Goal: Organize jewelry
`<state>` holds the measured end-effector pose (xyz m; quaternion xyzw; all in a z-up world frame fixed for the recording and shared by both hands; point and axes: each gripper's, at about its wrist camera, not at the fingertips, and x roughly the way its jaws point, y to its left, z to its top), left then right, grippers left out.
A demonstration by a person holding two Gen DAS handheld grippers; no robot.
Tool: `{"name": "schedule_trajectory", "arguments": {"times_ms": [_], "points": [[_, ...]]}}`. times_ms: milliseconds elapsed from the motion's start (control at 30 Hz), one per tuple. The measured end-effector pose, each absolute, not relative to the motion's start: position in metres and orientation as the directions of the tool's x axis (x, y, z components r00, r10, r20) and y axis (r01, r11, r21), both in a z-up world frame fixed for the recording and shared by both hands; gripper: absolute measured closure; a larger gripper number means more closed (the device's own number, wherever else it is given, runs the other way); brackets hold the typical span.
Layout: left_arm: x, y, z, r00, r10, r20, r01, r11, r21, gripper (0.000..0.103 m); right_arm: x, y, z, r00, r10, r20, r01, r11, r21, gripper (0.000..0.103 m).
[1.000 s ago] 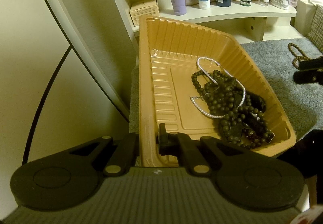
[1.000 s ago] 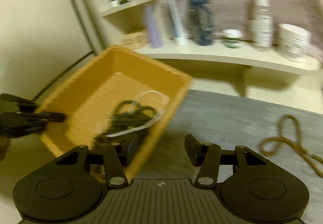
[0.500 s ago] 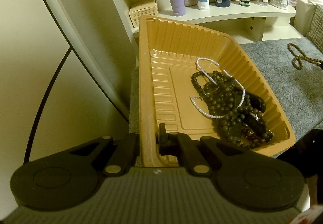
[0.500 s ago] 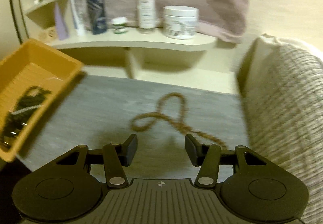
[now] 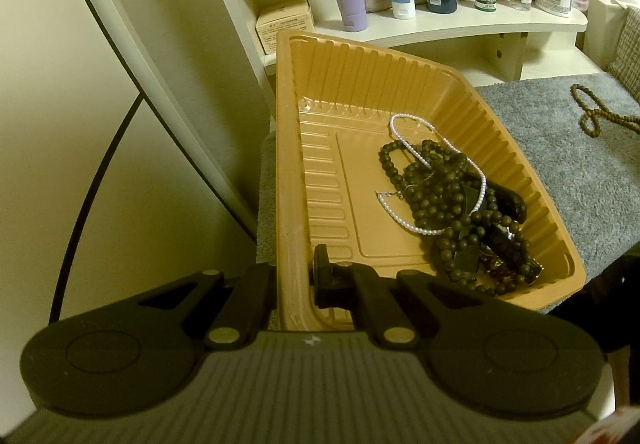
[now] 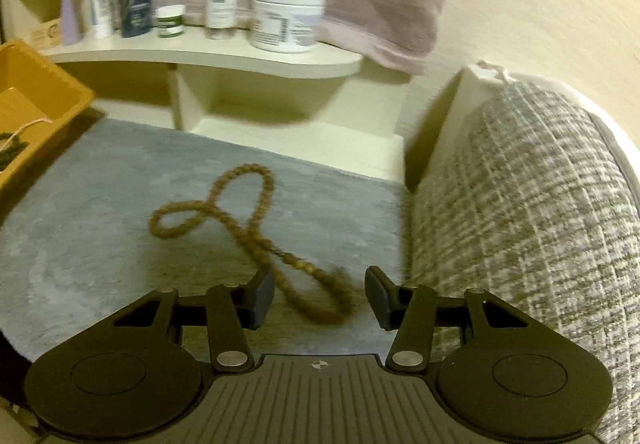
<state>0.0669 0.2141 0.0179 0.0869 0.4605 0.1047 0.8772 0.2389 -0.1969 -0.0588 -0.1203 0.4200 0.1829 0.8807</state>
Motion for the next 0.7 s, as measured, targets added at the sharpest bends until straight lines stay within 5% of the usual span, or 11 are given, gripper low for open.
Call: {"name": "schedule_trajectory", "arguments": {"times_ms": [233, 567, 700], "points": [[0.067, 0.214, 0.018, 0.554, 0.264, -0.79, -0.103, 0.963, 0.249, 0.101, 0.249, -0.198, -0.07, 0.563, 0.181, -0.806, -0.425, 0.9, -0.095, 0.082], [0.067, 0.214, 0.017, 0.552, 0.265, -0.79, -0.103, 0.963, 0.251, 0.101, 0.257, -0.21, -0.079, 0.537, 0.201, -0.819, -0.398, 0.917, -0.036, 0.084], [0.067, 0.214, 0.017, 0.552, 0.266, -0.791, -0.103, 0.962, 0.252, 0.101, 0.252, -0.204, -0.079, 0.538, 0.195, -0.82, -0.419, 0.906, -0.059, 0.094]]}}
